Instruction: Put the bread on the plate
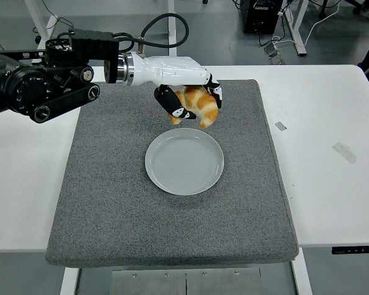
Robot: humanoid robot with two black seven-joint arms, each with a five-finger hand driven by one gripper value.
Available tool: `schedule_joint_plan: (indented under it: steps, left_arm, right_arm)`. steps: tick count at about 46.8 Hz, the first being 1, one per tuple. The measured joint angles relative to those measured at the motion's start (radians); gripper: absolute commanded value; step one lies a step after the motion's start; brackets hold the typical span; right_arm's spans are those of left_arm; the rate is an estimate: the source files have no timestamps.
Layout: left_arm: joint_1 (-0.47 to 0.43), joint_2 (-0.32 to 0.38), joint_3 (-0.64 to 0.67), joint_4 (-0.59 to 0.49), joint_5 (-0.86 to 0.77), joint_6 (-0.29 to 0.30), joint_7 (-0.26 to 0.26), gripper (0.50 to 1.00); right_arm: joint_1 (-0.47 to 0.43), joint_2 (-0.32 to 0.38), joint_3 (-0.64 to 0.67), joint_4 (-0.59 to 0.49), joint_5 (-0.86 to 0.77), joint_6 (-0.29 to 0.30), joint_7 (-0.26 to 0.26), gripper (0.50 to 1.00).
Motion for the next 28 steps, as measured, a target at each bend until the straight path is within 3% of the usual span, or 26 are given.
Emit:
schedule_joint_plan:
  steps: [28]
  left_arm:
    - [0.118,-0.047,0.08,0.015,0.051,0.009,0.0,0.516]
  right_arm:
    - [-0.001,0.0,0.0,0.0,0.0,0.0,0.0,1.0]
